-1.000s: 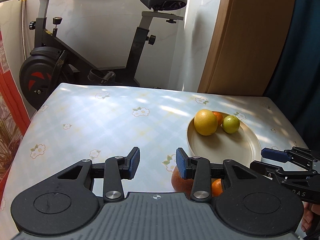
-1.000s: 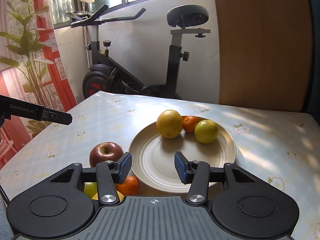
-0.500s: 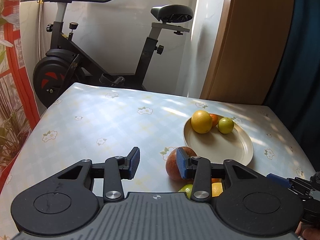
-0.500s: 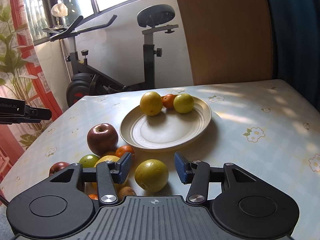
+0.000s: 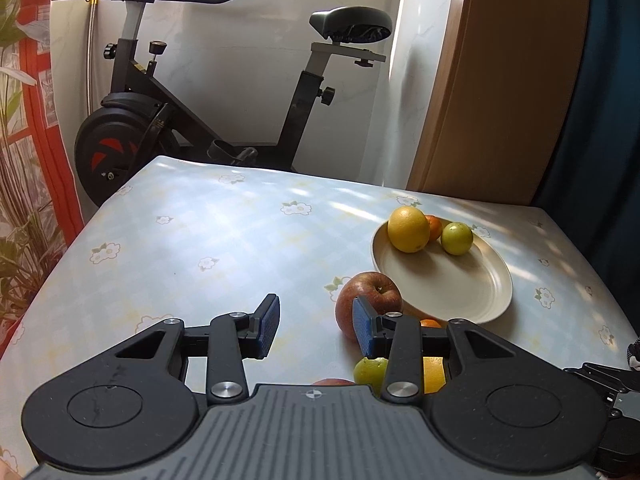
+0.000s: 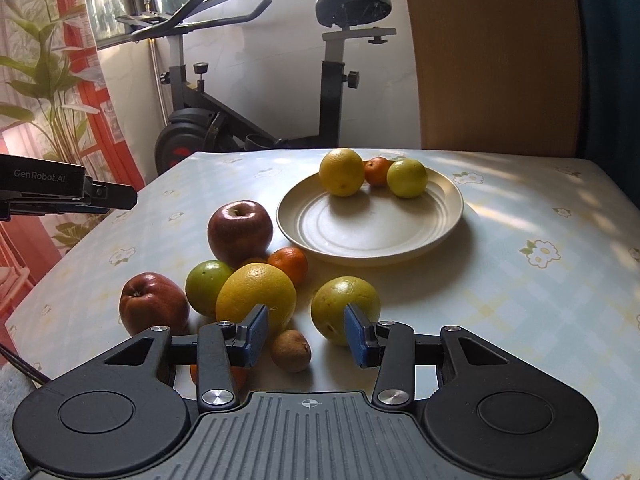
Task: Organize fruits
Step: 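Move the right tool to a tangerine in the pile and grasp it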
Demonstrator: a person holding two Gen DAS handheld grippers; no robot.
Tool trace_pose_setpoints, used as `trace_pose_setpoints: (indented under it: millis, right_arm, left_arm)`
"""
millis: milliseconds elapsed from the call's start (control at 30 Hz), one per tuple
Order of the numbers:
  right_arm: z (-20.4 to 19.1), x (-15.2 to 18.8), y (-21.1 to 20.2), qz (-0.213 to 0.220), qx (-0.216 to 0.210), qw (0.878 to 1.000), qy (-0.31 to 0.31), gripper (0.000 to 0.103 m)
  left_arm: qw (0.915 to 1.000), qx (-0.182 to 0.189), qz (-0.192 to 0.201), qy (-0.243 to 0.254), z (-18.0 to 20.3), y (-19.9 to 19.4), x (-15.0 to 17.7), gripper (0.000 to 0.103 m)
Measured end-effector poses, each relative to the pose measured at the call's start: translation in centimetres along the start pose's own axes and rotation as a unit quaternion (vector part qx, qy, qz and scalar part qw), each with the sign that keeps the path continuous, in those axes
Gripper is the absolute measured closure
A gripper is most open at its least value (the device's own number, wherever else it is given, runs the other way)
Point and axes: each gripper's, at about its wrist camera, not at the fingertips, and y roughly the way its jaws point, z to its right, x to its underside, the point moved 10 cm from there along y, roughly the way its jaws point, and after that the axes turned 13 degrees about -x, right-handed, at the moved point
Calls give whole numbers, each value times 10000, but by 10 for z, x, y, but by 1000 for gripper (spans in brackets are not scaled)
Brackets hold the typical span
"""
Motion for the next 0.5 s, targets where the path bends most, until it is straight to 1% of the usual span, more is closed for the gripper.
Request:
trace_pose_setpoints:
  millis: [100,200,400,500]
  right_arm:
    - [-8,2,4,-59,-123,9999,-4,64]
    - [-21,4,8,-152,-240,9995,-154,64]
    - [-38,10,13,-338,-383,9980,-368,64]
    - [-44,13,14,-414,-466,9971,-441,64]
  left_arm:
    - [10000,5,8,-62,-2,0,-2,61]
    - [9999,-16,93,-47,-2,-2,-5,61]
    - [9997,-2,191,116,0,-3,-1,61]
    - [9996,46,166,214,-1,-3,4,61]
